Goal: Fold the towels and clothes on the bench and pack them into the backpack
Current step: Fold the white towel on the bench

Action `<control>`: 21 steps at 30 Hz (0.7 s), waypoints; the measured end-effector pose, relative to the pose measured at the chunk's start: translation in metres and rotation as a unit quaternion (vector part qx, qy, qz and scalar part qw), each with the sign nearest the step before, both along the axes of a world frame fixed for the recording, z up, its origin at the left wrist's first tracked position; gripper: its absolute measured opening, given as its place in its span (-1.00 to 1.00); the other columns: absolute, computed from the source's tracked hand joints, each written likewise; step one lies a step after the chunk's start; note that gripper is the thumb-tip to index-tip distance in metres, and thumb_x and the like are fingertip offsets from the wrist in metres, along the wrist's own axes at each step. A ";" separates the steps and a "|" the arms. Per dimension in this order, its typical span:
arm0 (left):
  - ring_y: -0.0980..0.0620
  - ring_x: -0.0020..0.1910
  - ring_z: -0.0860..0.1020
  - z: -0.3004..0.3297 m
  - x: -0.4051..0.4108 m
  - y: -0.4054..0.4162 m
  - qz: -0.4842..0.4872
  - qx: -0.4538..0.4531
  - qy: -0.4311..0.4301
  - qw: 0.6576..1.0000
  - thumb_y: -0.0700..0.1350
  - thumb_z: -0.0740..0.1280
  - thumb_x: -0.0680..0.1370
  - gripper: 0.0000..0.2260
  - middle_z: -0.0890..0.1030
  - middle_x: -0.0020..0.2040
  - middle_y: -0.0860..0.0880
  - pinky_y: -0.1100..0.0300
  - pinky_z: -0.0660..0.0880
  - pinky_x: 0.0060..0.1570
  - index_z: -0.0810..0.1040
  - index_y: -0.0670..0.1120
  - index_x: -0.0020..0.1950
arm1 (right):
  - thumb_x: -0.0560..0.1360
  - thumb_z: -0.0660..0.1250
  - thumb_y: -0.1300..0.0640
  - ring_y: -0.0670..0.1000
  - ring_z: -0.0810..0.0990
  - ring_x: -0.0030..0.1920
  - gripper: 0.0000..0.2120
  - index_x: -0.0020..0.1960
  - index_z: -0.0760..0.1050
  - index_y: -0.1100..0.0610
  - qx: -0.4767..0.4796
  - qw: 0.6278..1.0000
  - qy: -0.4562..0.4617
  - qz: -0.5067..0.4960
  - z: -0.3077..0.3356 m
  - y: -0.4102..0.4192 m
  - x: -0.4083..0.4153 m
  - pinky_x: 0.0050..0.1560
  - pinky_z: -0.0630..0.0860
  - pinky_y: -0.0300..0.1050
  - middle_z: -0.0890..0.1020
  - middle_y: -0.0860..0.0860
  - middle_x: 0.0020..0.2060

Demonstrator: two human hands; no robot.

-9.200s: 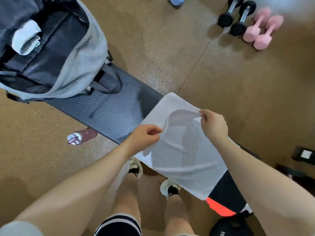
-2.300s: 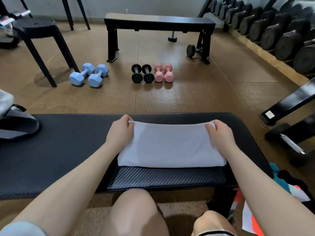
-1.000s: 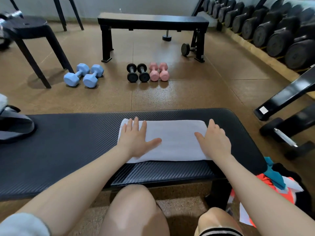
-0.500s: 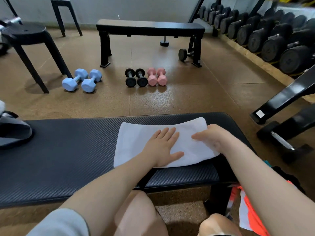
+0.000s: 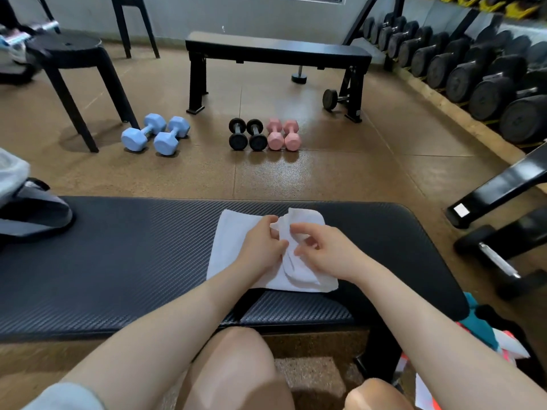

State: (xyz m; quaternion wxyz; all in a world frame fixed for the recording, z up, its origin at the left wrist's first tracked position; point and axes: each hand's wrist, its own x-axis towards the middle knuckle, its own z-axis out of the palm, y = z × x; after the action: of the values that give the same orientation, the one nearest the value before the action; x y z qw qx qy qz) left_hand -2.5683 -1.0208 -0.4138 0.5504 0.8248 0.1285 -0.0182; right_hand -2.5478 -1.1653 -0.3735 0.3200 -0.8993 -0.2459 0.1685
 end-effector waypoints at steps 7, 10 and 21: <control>0.03 -0.04 0.49 -0.001 -0.005 0.010 -0.021 0.130 -0.046 0.990 -0.20 0.24 0.54 -0.56 0.55 -0.04 -0.01 0.32 0.33 -0.07 0.27 -0.14 0.41 | 0.43 0.23 -0.30 0.01 -0.20 0.52 -0.15 0.53 -0.05 0.03 -0.177 0.974 -0.092 0.105 -0.040 -0.014 0.012 0.48 -0.19 -0.05 -0.09 -0.07 0.52; -0.08 0.23 0.40 -0.003 -0.019 0.032 -0.014 0.296 -0.047 0.954 -0.10 0.27 0.54 -0.55 0.45 0.26 -0.09 0.10 0.34 0.20 0.28 -0.13 0.40 | 0.20 0.01 -0.52 -0.01 -0.25 0.51 0.04 0.53 -0.12 -0.04 -0.186 0.974 -0.106 0.078 -0.049 -0.004 0.010 0.46 -0.24 -0.03 -0.15 -0.12 0.52; -0.12 -0.09 0.52 0.011 -0.044 0.081 0.123 0.281 0.182 0.934 0.14 0.35 0.43 -0.60 0.55 -0.08 -0.11 0.13 0.35 -0.23 0.47 -0.18 -0.01 | 0.41 0.19 -0.38 0.06 -0.26 0.51 -0.10 0.54 -0.09 0.01 -0.169 0.979 -0.115 0.003 -0.052 0.032 -0.006 0.47 -0.25 0.05 -0.13 -0.05 0.53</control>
State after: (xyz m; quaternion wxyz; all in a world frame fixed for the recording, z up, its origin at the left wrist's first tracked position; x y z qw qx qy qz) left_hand -2.6128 -0.9403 -0.4027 0.2611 0.9062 0.3266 -0.0632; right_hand -2.5537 -1.1330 -0.4259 0.1324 -0.9531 -0.2516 0.1041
